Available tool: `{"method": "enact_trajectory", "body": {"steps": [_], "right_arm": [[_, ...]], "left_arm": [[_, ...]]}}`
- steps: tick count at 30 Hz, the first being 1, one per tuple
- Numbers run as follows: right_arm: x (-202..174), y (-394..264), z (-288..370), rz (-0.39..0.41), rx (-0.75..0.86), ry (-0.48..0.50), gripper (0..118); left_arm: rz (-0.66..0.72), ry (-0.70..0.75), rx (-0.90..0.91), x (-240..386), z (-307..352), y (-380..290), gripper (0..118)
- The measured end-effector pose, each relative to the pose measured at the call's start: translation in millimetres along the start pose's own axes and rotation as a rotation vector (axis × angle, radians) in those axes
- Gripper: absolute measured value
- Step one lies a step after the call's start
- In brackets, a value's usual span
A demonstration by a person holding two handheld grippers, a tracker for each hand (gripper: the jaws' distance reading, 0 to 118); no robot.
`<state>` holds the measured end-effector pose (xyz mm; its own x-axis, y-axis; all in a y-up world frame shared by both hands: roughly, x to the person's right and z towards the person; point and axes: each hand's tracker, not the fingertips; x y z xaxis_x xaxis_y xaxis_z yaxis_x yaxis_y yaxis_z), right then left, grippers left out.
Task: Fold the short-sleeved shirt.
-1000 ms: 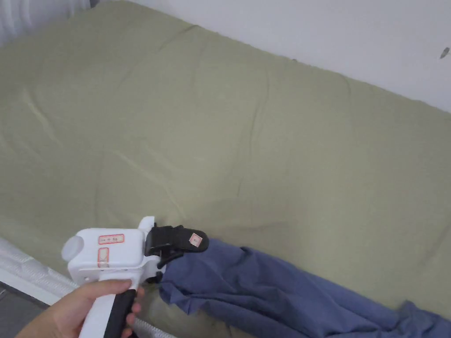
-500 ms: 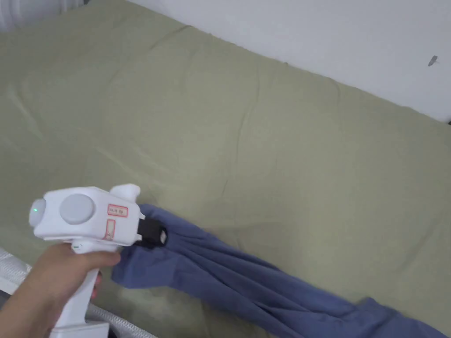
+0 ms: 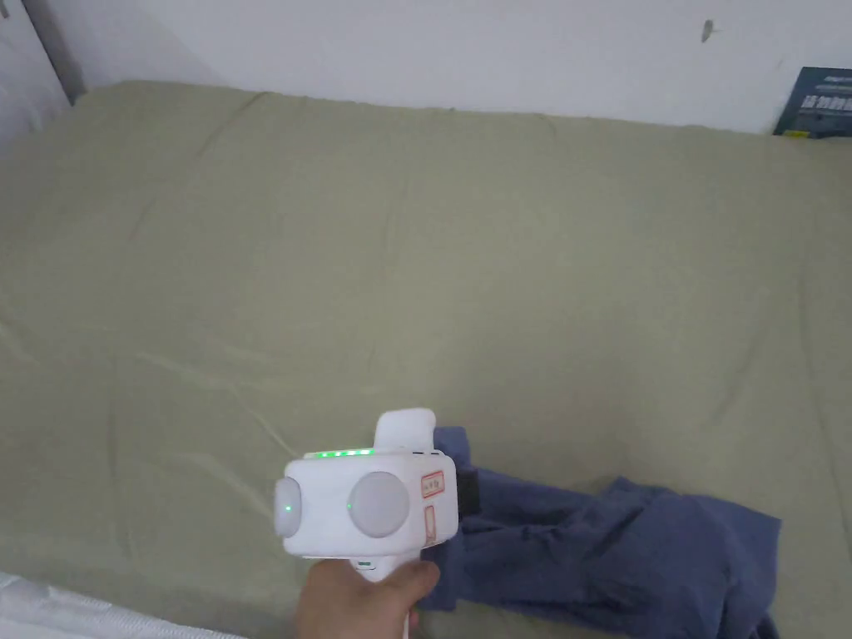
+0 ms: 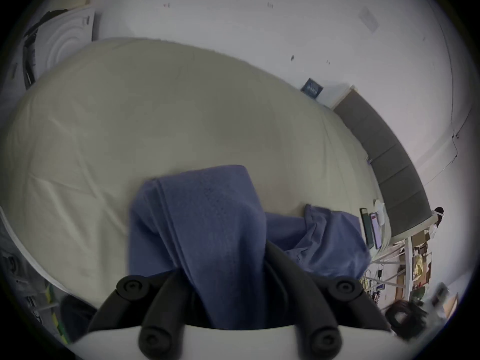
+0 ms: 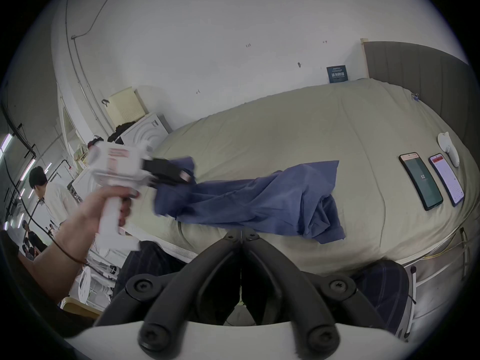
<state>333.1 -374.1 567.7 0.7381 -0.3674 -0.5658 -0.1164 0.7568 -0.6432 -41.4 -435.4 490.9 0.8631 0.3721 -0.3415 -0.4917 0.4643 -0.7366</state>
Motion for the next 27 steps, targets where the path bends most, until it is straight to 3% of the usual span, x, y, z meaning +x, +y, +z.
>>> {"method": "enact_trajectory", "body": {"steps": [2,3,4,6,7,11,13,15,16,18,19,21,22,24,27], "right_arm": [[1,-2,6,0.019,0.028,-0.012,0],[2,-3,8,0.023,0.044,-0.012,0],[3,-2,11,0.024,0.055,-0.007,0],[5,-1,17,0.039,0.083,-0.012,0],[7,-1,18,0.037,0.084,-0.009,0],[15,-5,15,0.012,0.082,-0.001,0],[17,-9,11,-0.004,0.07,-0.005,0],[19,-11,10,-0.039,0.061,0.006,0],[19,-12,10,-0.05,0.062,0.016,0],[19,-13,10,-0.049,0.064,0.008,0],[19,-13,11,-0.043,0.068,-0.001,0],[20,-12,15,-0.036,0.076,-0.019,0],[22,-11,18,-0.032,0.083,-0.037,0],[26,-10,26,-0.036,0.097,-0.055,0],[28,-7,35,-0.019,0.104,-0.075,0]], "left_arm": [[0.027,-0.061,-0.008,-5,-18,-2,10],[0.03,-0.13,0.004,-9,-11,-2,17],[0.043,-0.197,0.018,-11,1,0,40],[-0.007,-0.276,0.131,-15,45,4,105],[-0.06,-0.301,0.145,-21,65,8,110],[-0.025,-0.139,0.346,-69,117,13,110],[0.059,-0.063,0.285,-90,108,16,110],[0.112,-0.181,0.153,-94,78,13,104],[0.117,-0.214,0.128,-85,61,8,89],[0.078,-0.195,0.048,-51,24,-4,29],[0.043,-0.221,-0.037,-32,0,-11,24],[0.065,-0.298,-0.139,-1,-42,-29,24],[0.047,-0.224,-0.132,15,-56,-39,24],[-0.012,-0.194,0.011,28,-49,-36,24],[-0.003,-0.232,-0.059,18,-27,-25,24]]}}
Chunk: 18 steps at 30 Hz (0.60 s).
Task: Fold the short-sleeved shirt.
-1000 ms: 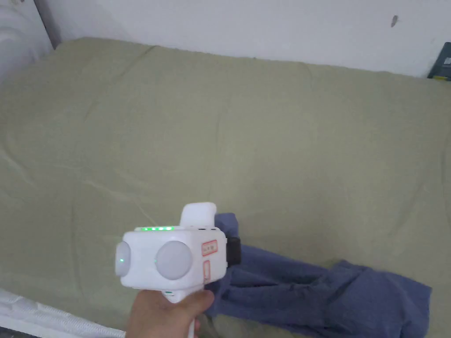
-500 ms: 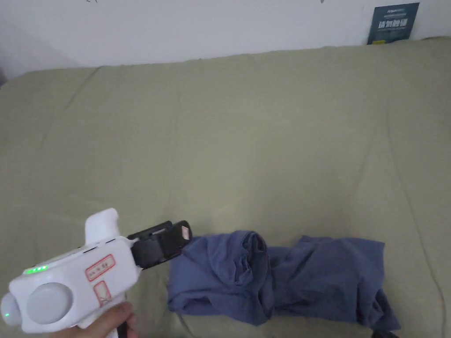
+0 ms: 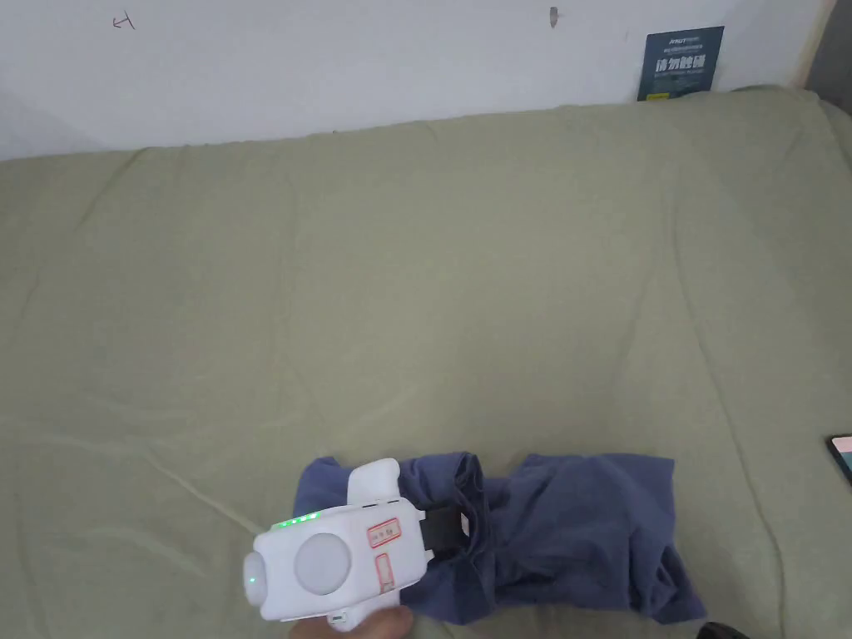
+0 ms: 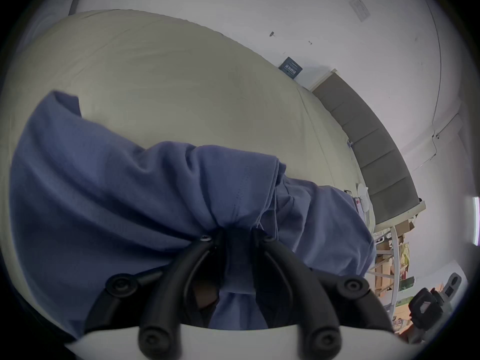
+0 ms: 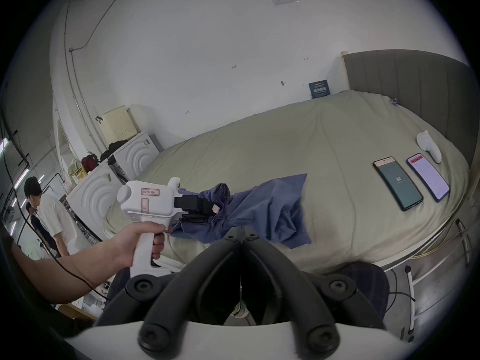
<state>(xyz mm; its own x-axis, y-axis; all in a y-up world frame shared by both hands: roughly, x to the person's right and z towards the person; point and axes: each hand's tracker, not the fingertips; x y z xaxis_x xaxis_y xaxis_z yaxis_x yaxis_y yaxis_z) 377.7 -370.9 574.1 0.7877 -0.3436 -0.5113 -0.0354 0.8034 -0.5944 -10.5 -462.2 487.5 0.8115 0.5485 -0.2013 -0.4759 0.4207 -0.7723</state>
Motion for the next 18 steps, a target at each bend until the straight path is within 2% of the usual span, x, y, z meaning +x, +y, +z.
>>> {"method": "enact_trajectory", "body": {"steps": [2,4,5,7,10,11,12,13,14,17,18], "right_arm": [[-1,3,1,0.018,0.003,-0.006,0],[-2,6,1,0.014,0.008,0.002,0],[-2,7,-2,0.003,0.007,0.011,0],[-3,5,-10,-0.002,-0.007,0.024,0],[-12,0,-21,0.066,-0.076,-0.002,0],[-16,-2,-20,0.07,-0.069,-0.001,0],[-18,-2,-20,0.065,-0.069,0.006,0],[-19,-3,-19,0.052,-0.071,0.022,0],[-21,-4,-18,0.044,-0.073,0.024,0],[-24,-8,-18,0.045,-0.101,0.011,0],[-25,-10,-18,0.049,-0.107,0.004,0]], "left_arm": [[-0.085,-0.048,0.133,-1,44,-1,24],[-0.17,0.05,0.168,-13,86,3,24],[-0.167,0.106,0.148,-23,98,3,24],[-0.128,0.12,0.144,-45,115,2,24],[-0.102,0.012,0.169,-72,130,4,25],[-0.088,-0.042,0.158,-83,130,8,37],[-0.05,-0.082,0.115,-94,128,9,82],[-0.012,-0.148,0.091,-108,129,11,113],[0.045,-0.211,0.12,-122,126,11,118],[0.203,-0.221,0.062,-167,103,11,118],[0.257,-0.286,0.006,-181,91,9,118]]}}
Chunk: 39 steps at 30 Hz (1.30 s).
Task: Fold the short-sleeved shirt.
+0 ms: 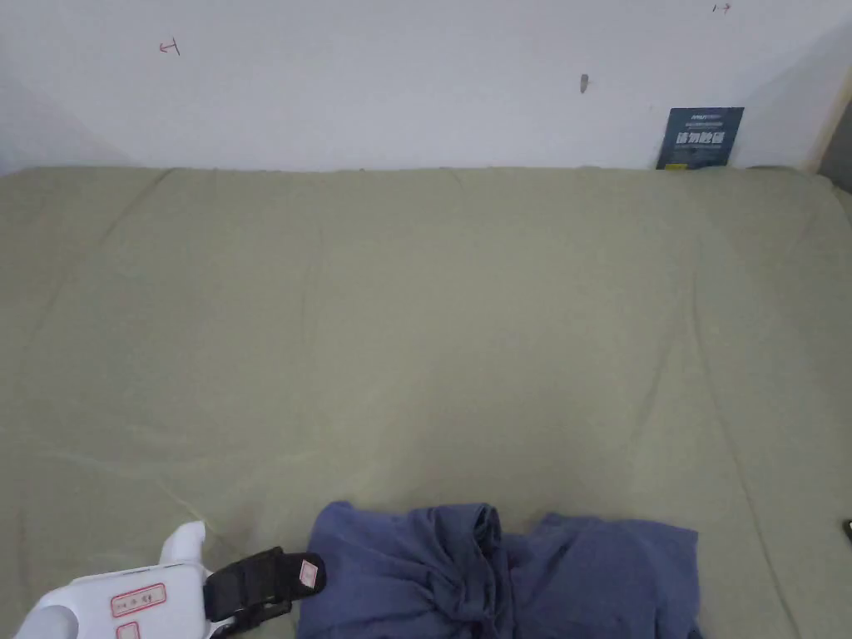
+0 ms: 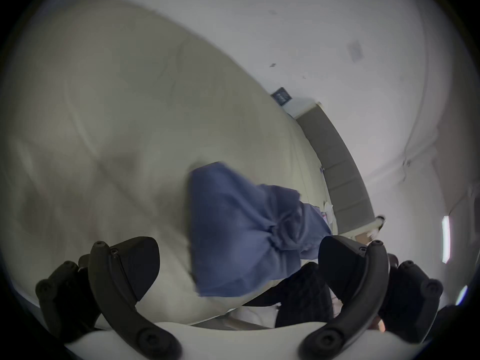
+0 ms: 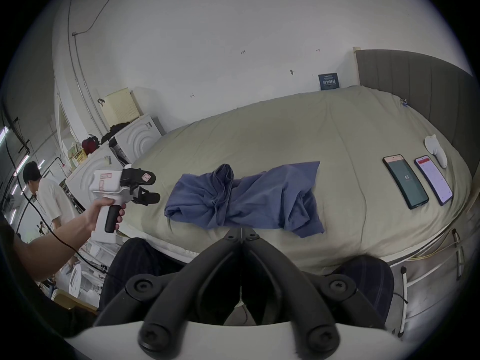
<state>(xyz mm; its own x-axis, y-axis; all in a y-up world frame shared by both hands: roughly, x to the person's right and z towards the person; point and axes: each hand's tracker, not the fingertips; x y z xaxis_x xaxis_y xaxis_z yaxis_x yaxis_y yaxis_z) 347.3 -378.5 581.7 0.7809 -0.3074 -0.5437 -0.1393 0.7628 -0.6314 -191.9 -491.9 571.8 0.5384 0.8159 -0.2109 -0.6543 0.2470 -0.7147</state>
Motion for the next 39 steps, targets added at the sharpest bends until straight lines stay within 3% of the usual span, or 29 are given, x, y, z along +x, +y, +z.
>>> {"method": "enact_trajectory", "body": {"steps": [1,2,4,6,9,11,12,13,14,15,16,17,20,24,28,33,38,39], "right_arm": [[0,-1,1,0.0,-0.005,-0.003,0],[0,-2,1,-0.004,-0.01,-0.007,0],[-1,-2,2,-0.011,-0.017,-0.015,0],[-2,-1,3,-0.009,-0.02,-0.027,0],[-2,-1,2,-0.025,-0.027,-0.036,0],[-5,-1,3,-0.028,-0.028,-0.042,0],[-6,-2,3,-0.027,-0.025,-0.04,0],[-6,-2,3,-0.028,-0.024,-0.036,0],[-6,-4,0,-0.029,-0.032,-0.031,0],[-6,-5,-2,-0.029,-0.04,-0.029,0],[-7,-6,-5,-0.025,-0.052,-0.031,0],[-8,-6,-7,-0.019,-0.061,-0.034,0],[-9,-5,-6,-0.014,-0.056,-0.03,0],[-9,-1,-5,-0.006,-0.041,-0.026,0],[-7,3,-13,-0.003,-0.045,-0.005,0],[-10,3,-26,0.011,-0.057,0.026,0],[-13,4,-20,-0.005,-0.042,0.035,0],[-12,3,-20,-0.004,-0.042,0.033,0]], "left_arm": [[0.082,-0.077,-0.067,-24,-14,5,118],[0.148,-0.255,-0.074,-34,-25,-2,118],[0.178,-0.55,-0.033,-36,-42,-2,118],[0.261,-0.586,-0.149,-34,-74,-3,118],[0.106,-0.501,-0.129,-14,-93,3,118],[0.111,-0.41,-0.13,0,-89,7,116],[0.101,-0.356,-0.124,5,-84,7,88],[0.084,-0.223,-0.098,6,-78,6,25],[0.071,-0.011,-0.109,3,-82,2,13],[0.087,0.033,-0.089,-5,-82,2,13],[0.169,-0.184,-0.078,-3,-80,-3,13],[0.181,-0.201,-0.027,-1,-78,-6,13],[0.108,-0.087,0.076,12,-53,-15,14],[0.156,-0.081,0.257,6,14,-9,14],[-0.042,0.241,0.265,8,84,10,14],[-0.211,0.443,0.256,50,66,4,14],[-0.508,0.27,0.235,153,5,-18,13],[-0.503,0.323,0.14,169,-18,-28,14]]}}
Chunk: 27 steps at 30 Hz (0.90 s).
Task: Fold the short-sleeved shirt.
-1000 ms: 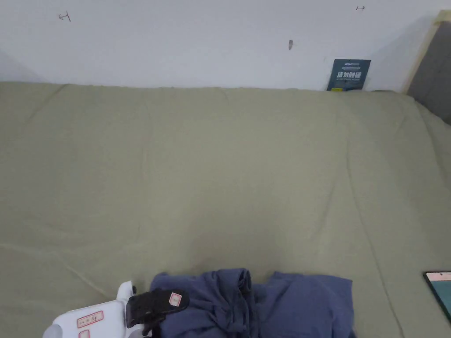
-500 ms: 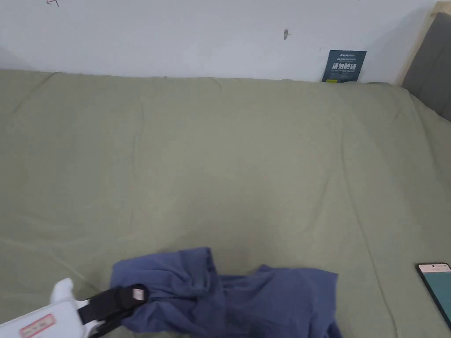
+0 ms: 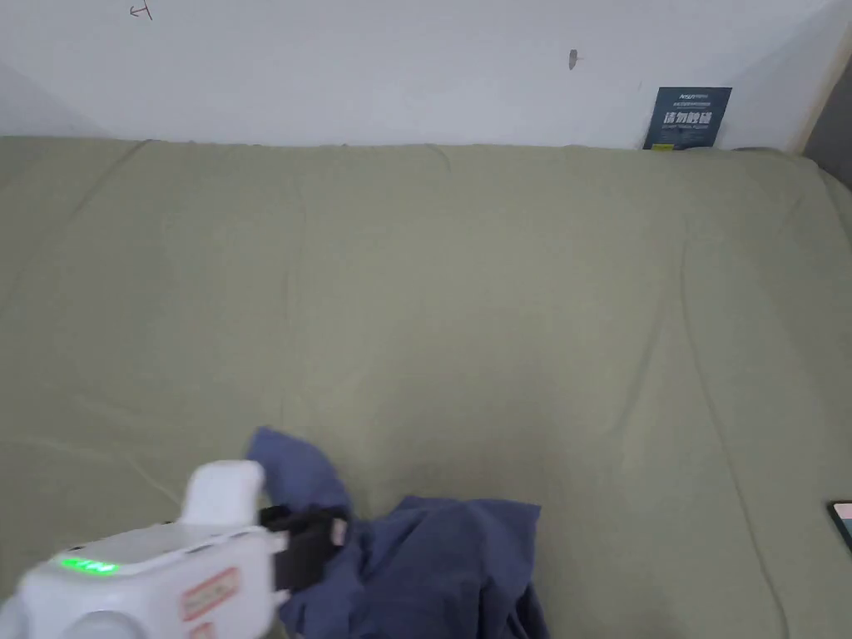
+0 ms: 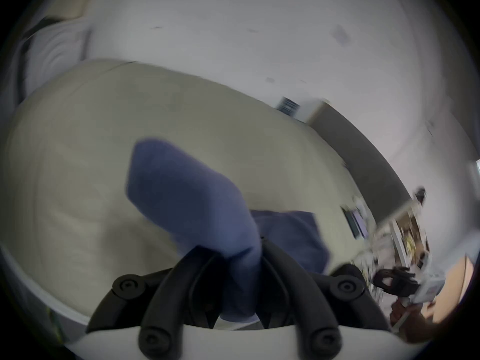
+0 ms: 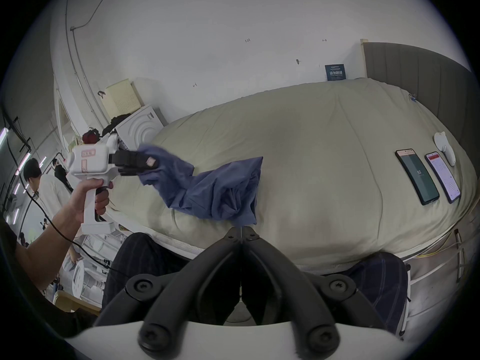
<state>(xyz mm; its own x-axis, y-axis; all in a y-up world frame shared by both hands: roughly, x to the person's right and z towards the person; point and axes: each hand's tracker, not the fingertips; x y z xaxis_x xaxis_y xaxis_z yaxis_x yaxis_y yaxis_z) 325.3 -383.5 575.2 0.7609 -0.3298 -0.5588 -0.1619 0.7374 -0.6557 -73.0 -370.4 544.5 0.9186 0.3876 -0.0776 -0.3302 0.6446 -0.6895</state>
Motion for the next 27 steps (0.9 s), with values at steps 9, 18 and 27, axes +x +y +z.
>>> {"method": "enact_trajectory", "body": {"steps": [9,18,27], "right_arm": [[21,-4,18,-0.044,0.002,-0.017,0],[27,1,4,-0.025,-0.024,0.002,0],[16,35,-18,-0.002,-0.022,0.031,0]], "left_arm": [[-0.169,-0.089,-0.278,58,-125,-41,14],[0.198,-0.487,0.16,7,-20,-1,118],[0.373,-0.397,-0.226,43,-170,-70,12]]}}
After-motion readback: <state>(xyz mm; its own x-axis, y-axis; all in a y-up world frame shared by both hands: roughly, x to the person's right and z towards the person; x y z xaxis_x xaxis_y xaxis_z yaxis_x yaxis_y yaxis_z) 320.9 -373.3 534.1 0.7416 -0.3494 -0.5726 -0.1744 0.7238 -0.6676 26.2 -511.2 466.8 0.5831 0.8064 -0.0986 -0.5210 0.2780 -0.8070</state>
